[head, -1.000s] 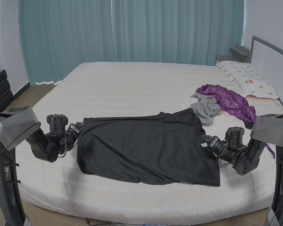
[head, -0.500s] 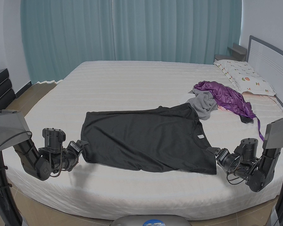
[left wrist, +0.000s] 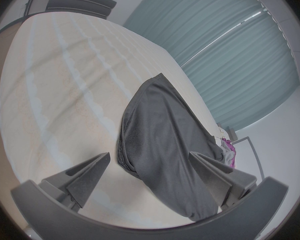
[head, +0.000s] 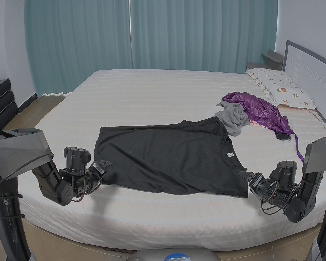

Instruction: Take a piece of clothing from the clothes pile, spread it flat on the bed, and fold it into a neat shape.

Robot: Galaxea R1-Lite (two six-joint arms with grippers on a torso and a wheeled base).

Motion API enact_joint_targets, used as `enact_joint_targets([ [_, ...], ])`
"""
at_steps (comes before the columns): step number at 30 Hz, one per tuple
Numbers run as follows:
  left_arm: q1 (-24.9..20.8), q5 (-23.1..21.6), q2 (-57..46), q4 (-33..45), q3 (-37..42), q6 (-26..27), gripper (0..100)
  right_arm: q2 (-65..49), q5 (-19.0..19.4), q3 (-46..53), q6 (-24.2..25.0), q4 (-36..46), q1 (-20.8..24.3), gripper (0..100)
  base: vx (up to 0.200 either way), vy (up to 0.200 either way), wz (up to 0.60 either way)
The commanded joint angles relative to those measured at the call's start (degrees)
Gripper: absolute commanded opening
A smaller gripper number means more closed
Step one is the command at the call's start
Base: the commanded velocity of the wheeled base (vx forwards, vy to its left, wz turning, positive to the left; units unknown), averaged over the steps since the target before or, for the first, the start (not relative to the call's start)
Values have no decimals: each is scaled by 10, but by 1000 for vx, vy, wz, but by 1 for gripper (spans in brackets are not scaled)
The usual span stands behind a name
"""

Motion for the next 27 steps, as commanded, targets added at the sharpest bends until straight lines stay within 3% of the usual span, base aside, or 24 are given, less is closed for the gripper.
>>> enact_joint_targets([
  [1, -9, 10, 36, 0, -16, 8, 100, 10, 0, 0, 0, -1, -1, 100, 0, 0, 0],
  [6, -9, 12, 53, 2, -40, 20, 100, 25, -1, 0, -3, -12, -1, 100, 0, 0, 0],
  [7, -9, 12, 55, 2, -42, 21, 0, 26, -2, 0, -3, -14, -1, 100, 0, 0, 0],
  [21, 0, 31, -7, 0, 15, 24, 0, 36, -7, 21, -49, -8, -12, 100, 0, 0, 0],
  [27, 13, 30, -48, -1, 63, 63, 0, 76, -6, 13, -50, -14, -9, 100, 0, 0, 0],
])
